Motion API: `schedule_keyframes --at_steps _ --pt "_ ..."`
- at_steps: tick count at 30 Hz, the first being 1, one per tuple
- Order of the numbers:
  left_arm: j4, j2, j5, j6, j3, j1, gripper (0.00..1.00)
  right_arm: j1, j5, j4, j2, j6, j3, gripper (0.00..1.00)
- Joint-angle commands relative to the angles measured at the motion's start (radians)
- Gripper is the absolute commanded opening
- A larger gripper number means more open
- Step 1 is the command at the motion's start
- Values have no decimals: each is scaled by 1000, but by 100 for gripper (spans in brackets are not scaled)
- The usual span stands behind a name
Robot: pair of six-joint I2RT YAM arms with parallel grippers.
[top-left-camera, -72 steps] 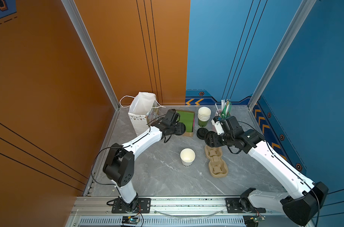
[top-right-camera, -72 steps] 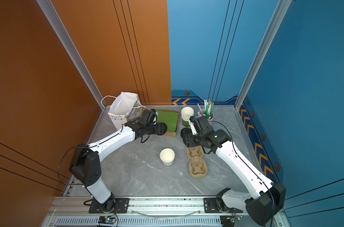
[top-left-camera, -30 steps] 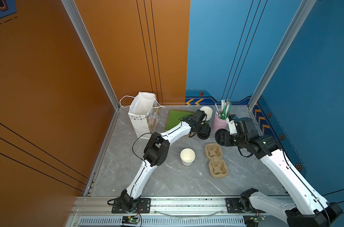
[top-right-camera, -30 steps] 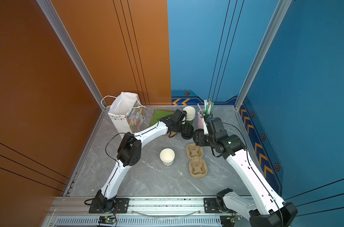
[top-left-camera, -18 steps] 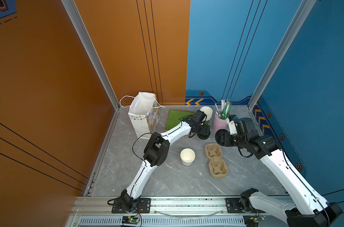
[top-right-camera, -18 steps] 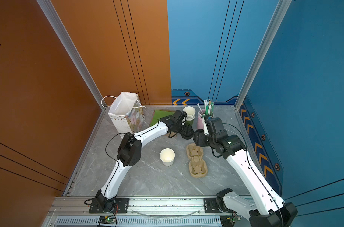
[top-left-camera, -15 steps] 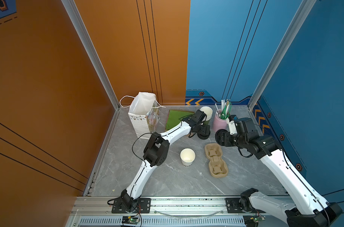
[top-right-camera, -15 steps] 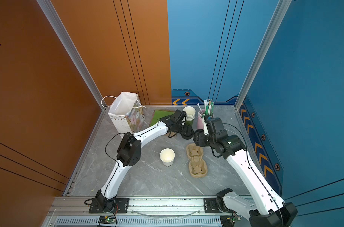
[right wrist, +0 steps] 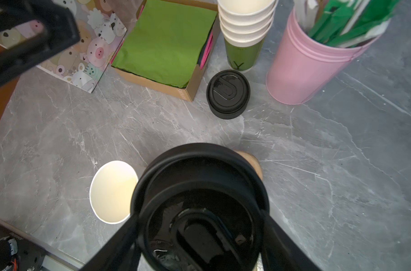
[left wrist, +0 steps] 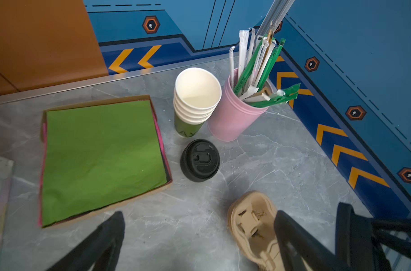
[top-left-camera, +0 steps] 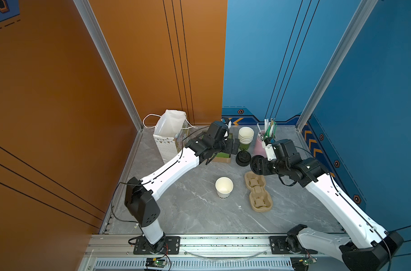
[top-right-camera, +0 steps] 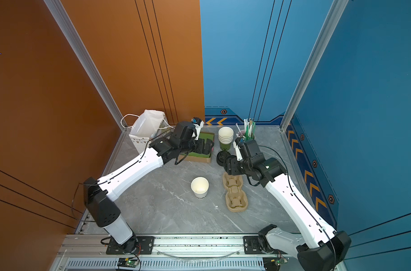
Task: Pack a coffee takeout order
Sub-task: Place the lid on the lid, then close the lid on the coffee cup.
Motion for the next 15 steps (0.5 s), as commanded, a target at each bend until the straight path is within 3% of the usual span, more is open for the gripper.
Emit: schedule_keyframes --at_steps 1,6,15 --pt "20 -110 -86 38 -186 25 98 62 24 -7 44 -22 49 73" --pt "110 -350 -122 39 -454 46 98 173 36 -7 140 -27 102 73" --pt "109 -581 -101 23 -688 91 98 281 28 -9 258 -38 152 74"
